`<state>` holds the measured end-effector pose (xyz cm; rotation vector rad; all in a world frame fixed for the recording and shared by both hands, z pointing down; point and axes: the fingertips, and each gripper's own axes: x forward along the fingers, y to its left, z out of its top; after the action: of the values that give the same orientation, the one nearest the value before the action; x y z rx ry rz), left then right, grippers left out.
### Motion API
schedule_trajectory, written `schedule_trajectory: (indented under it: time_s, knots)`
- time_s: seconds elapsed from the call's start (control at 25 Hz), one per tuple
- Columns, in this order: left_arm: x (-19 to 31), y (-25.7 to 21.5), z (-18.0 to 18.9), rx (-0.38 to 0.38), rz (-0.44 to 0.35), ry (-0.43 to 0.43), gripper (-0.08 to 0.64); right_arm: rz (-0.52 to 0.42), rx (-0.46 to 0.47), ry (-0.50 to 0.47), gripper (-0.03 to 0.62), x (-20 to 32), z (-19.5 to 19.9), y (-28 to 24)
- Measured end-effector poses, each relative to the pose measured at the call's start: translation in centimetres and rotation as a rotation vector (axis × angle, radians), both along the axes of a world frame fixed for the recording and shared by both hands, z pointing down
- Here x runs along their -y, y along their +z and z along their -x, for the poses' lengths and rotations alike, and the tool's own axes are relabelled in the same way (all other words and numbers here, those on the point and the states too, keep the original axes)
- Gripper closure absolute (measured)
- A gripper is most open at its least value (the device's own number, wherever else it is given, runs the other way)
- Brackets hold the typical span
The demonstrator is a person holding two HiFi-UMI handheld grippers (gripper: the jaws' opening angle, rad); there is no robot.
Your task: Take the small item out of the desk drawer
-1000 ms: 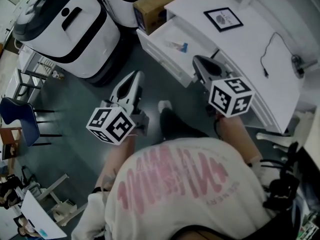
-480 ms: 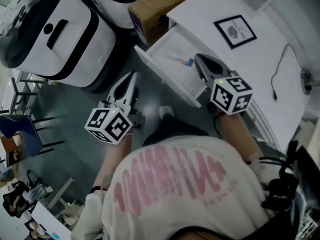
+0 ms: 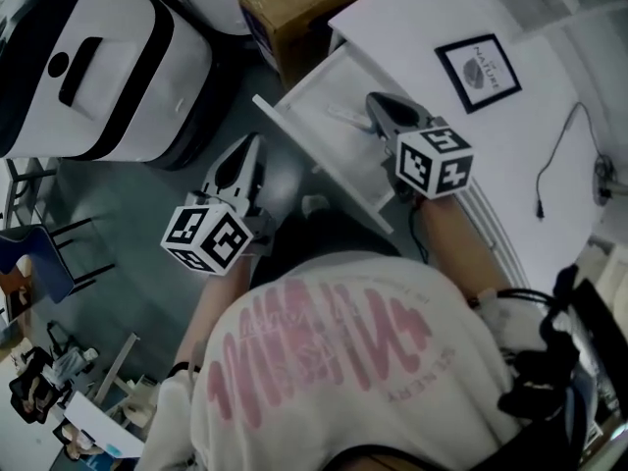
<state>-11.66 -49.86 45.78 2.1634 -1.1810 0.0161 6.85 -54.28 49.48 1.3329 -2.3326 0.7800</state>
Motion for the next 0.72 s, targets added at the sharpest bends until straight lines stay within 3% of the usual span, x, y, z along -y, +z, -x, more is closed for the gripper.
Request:
schedule_trajectory:
  time_s: [0.36, 0.4, 0.44, 0.48, 0.72]
  knots:
    - [0.1, 3.5, 1.7, 0.041, 0.092, -0.04, 0.531, 0.167, -0.135, -0.224, 0.565, 1.4, 1.0, 9.3]
    - [0.0, 3.9, 2.0, 0.048, 0.103, -0.043, 0.531, 0.184, -0.149, -0.245, 0.529, 1.4, 1.1, 10.2]
    - [-0.1, 4.2, 2.3, 0.054, 0.116, -0.047, 0.531, 0.204, -0.16, -0.267, 0.441, 1.4, 1.3, 11.1]
    - [-0.2, 4.6, 2.6, 0.058, 0.129, -0.052, 0.531, 0.223, -0.168, -0.289, 0.412, 1.4, 1.5, 11.9]
    - [0.0, 6.3, 4.3, 0.076, 0.184, -0.079, 0.531, 0.283, -0.254, -0.435, 0.411, 1.0, 3.2, 15.5]
